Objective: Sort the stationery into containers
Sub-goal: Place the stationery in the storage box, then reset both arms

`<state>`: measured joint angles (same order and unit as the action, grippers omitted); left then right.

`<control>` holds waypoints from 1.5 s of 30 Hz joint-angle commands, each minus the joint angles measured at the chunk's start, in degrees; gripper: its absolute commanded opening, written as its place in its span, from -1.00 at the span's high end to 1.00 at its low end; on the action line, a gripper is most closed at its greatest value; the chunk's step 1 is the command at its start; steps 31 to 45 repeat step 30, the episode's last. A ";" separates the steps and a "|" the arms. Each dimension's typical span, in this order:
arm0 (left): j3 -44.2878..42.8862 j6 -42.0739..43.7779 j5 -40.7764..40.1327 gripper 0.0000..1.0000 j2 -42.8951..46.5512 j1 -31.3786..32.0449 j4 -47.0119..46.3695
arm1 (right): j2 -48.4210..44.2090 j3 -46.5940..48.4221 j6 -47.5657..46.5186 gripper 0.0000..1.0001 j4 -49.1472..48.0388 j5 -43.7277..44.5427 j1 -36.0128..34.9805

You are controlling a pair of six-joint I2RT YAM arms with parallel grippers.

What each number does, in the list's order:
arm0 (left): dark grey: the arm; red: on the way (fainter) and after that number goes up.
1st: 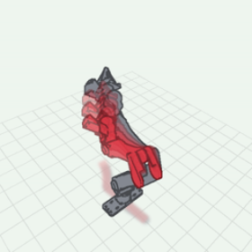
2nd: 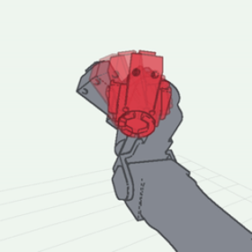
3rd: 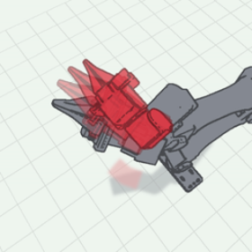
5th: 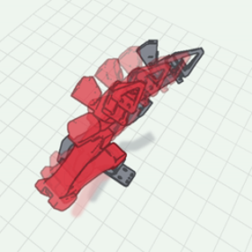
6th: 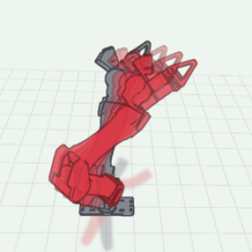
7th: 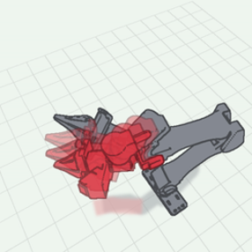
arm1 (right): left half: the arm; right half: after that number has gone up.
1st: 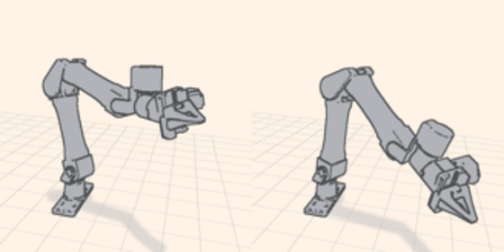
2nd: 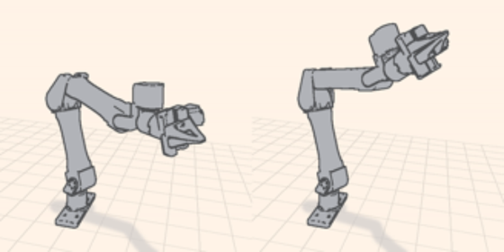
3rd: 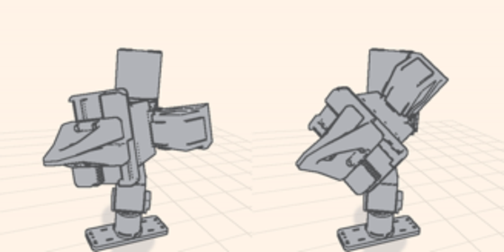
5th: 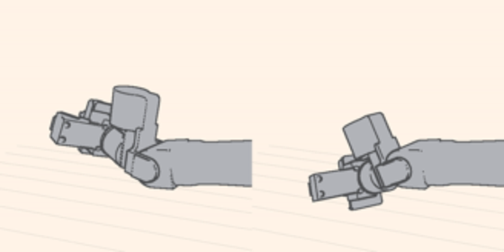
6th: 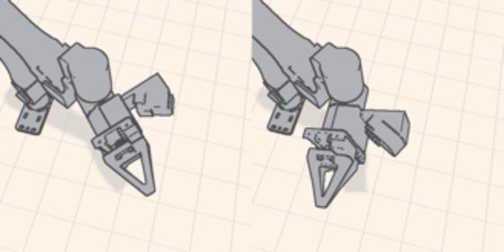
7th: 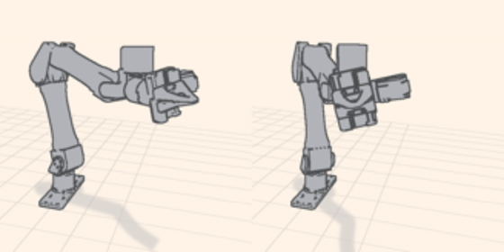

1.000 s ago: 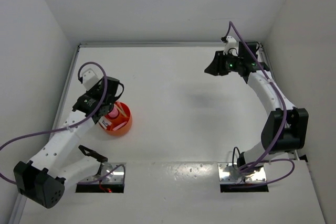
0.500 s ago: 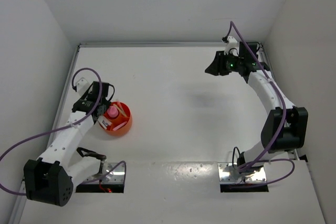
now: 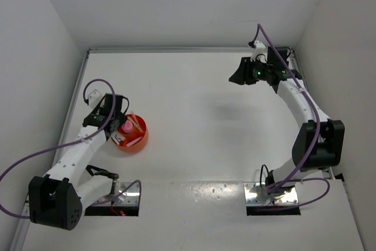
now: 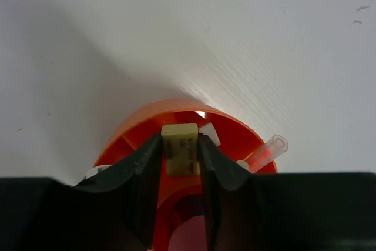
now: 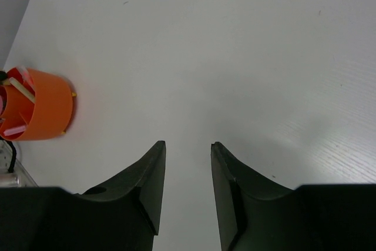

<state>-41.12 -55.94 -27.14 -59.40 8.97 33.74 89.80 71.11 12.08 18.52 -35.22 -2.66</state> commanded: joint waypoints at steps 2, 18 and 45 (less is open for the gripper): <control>0.43 -0.13 0.94 0.19 2.00 -1.06 -0.87 | 0.11 2.19 0.49 0.25 -1.47 -1.08 0.37; -14.94 11.43 0.38 0.20 8.67 -2.03 -1.79 | 0.64 1.66 -2.14 -0.99 -1.47 -0.47 0.90; -13.55 36.07 41.89 -1.00 8.95 -0.01 -15.81 | -11.03 -6.50 -2.06 -1.00 -6.47 23.70 0.90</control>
